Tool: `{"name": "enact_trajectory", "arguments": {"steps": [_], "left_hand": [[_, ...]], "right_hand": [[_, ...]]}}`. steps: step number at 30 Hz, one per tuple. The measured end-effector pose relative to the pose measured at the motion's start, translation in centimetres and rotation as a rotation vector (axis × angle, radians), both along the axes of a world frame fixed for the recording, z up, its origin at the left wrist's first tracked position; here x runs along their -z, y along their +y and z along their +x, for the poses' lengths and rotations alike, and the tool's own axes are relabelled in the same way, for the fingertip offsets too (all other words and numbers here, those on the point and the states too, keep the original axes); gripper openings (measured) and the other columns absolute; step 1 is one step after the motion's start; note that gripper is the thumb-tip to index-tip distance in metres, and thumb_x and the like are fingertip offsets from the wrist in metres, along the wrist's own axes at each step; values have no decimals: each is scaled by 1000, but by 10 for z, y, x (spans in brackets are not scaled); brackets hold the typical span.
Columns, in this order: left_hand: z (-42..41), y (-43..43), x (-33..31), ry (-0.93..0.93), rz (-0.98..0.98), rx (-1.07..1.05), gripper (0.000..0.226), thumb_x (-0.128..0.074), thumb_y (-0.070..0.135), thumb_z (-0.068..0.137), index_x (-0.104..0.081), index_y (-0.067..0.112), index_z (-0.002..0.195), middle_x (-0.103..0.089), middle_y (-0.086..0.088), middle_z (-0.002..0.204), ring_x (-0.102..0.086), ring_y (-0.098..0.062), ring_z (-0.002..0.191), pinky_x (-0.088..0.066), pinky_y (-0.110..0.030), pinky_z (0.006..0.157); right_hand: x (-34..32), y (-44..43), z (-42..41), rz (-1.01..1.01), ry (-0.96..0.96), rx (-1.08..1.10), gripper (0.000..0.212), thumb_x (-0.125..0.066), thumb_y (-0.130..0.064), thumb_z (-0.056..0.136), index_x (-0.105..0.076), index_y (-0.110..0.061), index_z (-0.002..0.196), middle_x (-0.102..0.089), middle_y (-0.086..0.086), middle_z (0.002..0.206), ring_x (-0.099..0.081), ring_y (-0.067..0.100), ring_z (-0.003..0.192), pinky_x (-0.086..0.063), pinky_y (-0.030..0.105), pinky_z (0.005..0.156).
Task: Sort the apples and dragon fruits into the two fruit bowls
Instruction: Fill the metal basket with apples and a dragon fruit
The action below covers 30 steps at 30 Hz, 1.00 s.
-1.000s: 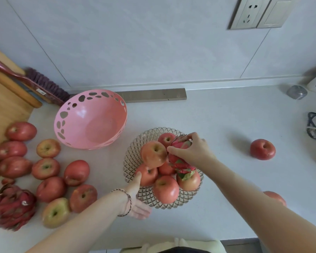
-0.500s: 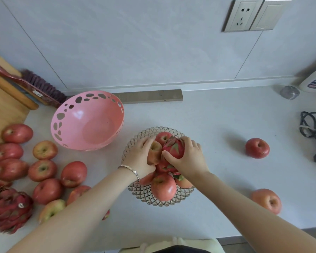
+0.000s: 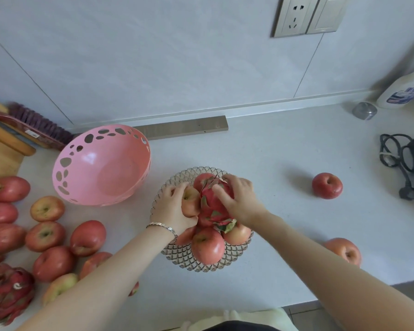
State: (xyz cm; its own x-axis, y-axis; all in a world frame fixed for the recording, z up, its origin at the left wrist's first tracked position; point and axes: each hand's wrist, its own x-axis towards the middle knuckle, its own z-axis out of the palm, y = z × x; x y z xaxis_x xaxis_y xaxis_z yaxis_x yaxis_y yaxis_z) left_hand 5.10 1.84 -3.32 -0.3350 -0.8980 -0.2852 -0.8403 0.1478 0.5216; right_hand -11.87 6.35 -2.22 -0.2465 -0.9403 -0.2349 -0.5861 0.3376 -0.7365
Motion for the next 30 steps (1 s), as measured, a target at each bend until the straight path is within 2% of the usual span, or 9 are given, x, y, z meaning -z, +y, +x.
{"name": "enact_trajectory", "arguments": {"steps": [2, 4, 7, 10, 18, 21, 25, 27, 30], "left_hand": [[-2, -2, -2, -30, 60, 13, 87, -76, 25, 67, -26, 29, 139, -31, -9, 136, -44, -28, 121, -39, -36, 99], [-2, -3, -4, -43, 117, 11, 90, -74, 24, 69, -20, 31, 141, -28, -11, 139, -43, -30, 123, -38, -36, 100], [-4, -2, -6, -44, 133, 11, 91, -71, 20, 72, -15, 31, 143, -24, -12, 141, -41, -30, 125, -36, -35, 101], [-10, 1, -8, -50, 124, -12, 89, -67, 16, 75, -13, 30, 144, -21, -13, 143, -40, -32, 125, -36, -35, 102], [-9, 6, -13, 83, 21, -62, 70, -66, 10, 77, -32, 23, 137, -23, -10, 143, -30, -24, 133, -27, -35, 110], [-6, 7, -24, 149, -39, -70, 64, -60, 4, 79, -34, 20, 135, -29, -9, 136, -33, -22, 128, -27, -26, 103], [1, 9, -39, 231, -203, -9, 60, -60, 2, 78, -38, 17, 133, -30, -7, 142, -26, -16, 135, -20, -17, 105], [-2, 11, -48, 309, -267, 71, 63, -64, 14, 76, -38, 19, 133, -32, -6, 143, -25, -11, 135, -20, -13, 110], [-8, 17, -61, 459, -286, 213, 75, -62, 43, 68, -25, 40, 133, -30, -2, 143, -31, -9, 134, -26, -10, 108]], "right_hand": [[0, 1, -28, -103, 19, 62, 46, -53, -36, 90, -47, -9, 128, -48, 14, 132, -30, 25, 131, -23, 33, 108], [9, 3, -70, -133, 185, 200, 44, -60, -28, 87, -51, -7, 124, -49, 17, 131, -34, 31, 128, -23, 33, 107], [27, 8, -139, 189, 423, 347, 57, -61, -22, 81, -40, -21, 134, -31, 17, 142, -27, 39, 129, -21, 43, 110], [46, 10, -181, 477, 506, 434, 60, -58, -19, 80, -35, -31, 135, -23, 14, 142, -28, 43, 125, -24, 46, 106], [70, 7, -188, 492, 607, 446, 54, -66, -16, 75, -45, -23, 124, -26, 14, 131, -29, 41, 118, -42, 43, 92], [55, 4, -183, 465, 396, 485, 56, -68, -21, 72, -46, -23, 123, -37, 19, 125, -34, 40, 115, -42, 36, 80], [6, -8, -142, 136, 95, 389, 65, -75, -28, 67, -48, -23, 126, -55, 9, 114, -54, 27, 99, -42, 28, 76], [-31, -15, -108, -6, -106, 296, 58, -76, -25, 72, -49, -21, 124, -56, 6, 105, -56, 22, 90, -43, 26, 71], [-83, -16, -53, -48, -466, 22, 44, -72, -21, 78, -48, -22, 115, -60, 12, 106, -61, 17, 85, -52, 18, 63]]}}
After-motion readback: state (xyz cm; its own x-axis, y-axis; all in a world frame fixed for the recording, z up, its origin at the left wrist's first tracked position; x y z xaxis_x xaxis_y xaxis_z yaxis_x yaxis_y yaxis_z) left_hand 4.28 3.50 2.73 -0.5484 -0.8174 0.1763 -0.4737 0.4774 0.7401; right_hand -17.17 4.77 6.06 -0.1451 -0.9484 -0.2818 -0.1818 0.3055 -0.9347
